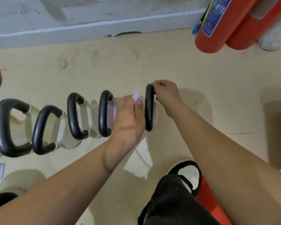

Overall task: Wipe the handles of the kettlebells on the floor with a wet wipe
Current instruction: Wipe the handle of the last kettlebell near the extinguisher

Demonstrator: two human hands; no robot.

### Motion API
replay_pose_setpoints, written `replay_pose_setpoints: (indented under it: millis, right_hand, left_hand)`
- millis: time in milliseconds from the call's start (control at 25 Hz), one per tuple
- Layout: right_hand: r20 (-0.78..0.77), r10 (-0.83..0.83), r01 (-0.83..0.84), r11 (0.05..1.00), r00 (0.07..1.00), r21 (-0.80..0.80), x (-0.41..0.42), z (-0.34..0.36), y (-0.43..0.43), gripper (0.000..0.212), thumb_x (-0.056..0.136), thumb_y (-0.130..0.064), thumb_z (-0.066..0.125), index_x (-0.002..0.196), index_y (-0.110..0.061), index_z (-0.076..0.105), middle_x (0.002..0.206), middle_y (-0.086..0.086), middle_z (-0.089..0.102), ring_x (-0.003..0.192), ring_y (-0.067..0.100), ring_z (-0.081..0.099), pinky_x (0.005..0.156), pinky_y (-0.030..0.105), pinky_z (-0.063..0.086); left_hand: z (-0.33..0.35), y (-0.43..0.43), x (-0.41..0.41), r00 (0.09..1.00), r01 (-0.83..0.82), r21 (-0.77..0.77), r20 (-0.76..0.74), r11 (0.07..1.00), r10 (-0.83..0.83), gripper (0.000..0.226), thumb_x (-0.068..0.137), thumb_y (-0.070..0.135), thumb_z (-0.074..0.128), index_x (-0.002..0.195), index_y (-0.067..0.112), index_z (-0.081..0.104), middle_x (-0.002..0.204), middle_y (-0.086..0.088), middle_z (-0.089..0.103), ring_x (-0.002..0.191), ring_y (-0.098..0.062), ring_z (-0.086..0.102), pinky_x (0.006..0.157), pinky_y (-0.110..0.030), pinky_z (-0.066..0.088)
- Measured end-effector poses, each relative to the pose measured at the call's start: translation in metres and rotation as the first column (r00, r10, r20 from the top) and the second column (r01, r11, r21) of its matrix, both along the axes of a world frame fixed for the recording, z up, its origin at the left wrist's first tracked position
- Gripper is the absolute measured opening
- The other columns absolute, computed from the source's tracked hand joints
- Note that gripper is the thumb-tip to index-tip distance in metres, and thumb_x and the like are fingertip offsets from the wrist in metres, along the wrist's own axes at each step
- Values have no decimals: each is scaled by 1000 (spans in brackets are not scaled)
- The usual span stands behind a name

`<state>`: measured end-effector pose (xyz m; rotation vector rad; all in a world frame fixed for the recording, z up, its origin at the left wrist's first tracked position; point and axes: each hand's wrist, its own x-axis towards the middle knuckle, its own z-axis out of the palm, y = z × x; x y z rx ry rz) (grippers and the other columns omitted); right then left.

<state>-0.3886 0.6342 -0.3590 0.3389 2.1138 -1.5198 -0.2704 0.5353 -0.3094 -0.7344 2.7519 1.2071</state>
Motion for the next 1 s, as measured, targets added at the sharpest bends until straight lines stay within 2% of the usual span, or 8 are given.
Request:
replay_pose_setpoints:
  millis: [80, 200, 320, 400, 560, 680, 840, 1000]
  right_hand:
    - [54, 5, -1, 998, 999, -61, -4, -7, 1, 31, 95, -31, 53, 98, -8, 73, 103, 12, 75, 99, 28, 72, 94, 44, 58]
    - [60, -10, 17, 993, 998, -116, -6, -19, 0, 30, 92, -32, 54, 94, -10, 74, 102, 12, 76, 103, 33, 71, 95, 52, 57]
    - [79, 7, 9, 979, 997, -203, -3, -31, 7, 28, 95, -25, 52, 92, -21, 79, 100, 1, 79, 103, 22, 73, 98, 45, 58]
    - [83, 33, -11, 966, 996, -260, -3, -35, 14, 32, 100, -19, 48, 97, -25, 80, 102, -5, 79, 105, 14, 72, 100, 39, 57]
    - [48, 76, -57, 945, 996, -321, 0, -39, 17, 24, 98, -23, 56, 102, -27, 80, 108, -5, 79, 110, 14, 71, 104, 41, 54]
    - [32, 97, -81, 939, 995, -333, 3, -39, 19, 20, 97, -33, 61, 105, -29, 79, 109, -9, 79, 112, 11, 70, 102, 40, 54]
    - [35, 76, -61, 946, 996, -319, 2, -38, 20, 19, 97, -29, 63, 106, -30, 79, 106, -11, 79, 106, 8, 72, 95, 33, 57]
    - [43, 76, -57, 942, 996, -331, 2, -40, 20, 23, 103, -28, 56, 107, -29, 79, 106, -12, 78, 104, 8, 72, 99, 33, 57]
  left_hand:
    - [-13, 10, 1, 1000, -21, 35, 0, 999, 21, 18, 107, 29, 43, 102, 15, 54, 109, 0, 47, 88, -13, 55, 76, -23, 42]
    - [-25, 32, 19, 993, 56, 243, -112, 968, -29, 29, 108, 31, 42, 127, 11, 52, 99, -4, 49, 77, -12, 53, 72, -25, 43]
    - [-24, 32, 24, 976, 13, 253, -213, 967, 42, 25, 109, 27, 41, 118, 15, 61, 97, 4, 59, 85, -15, 58, 78, -31, 50]
    - [-18, 31, 11, 974, -161, 296, -105, 942, 199, 13, 104, 26, 55, 106, 26, 67, 105, 0, 67, 93, -18, 66, 81, -31, 55]
    - [-6, 25, -46, 939, -340, 369, 85, 865, 333, 18, 94, 23, 71, 109, 21, 61, 89, 4, 66, 63, 6, 63, 50, -9, 44]
    - [-7, 14, -78, 905, -426, 421, 197, 801, 378, 41, 92, 33, 73, 124, 19, 52, 103, -1, 66, 88, -9, 70, 73, -22, 56]
    - [-16, 28, -55, 949, -273, 365, 255, 890, 187, 33, 104, 36, 50, 99, 7, 64, 80, -5, 70, 71, -16, 68, 64, -27, 51]
    - [-18, 49, -1, 986, -139, 160, 110, 977, 123, 24, 108, 27, 41, 119, 8, 52, 93, -4, 60, 75, -16, 58, 60, -24, 41]
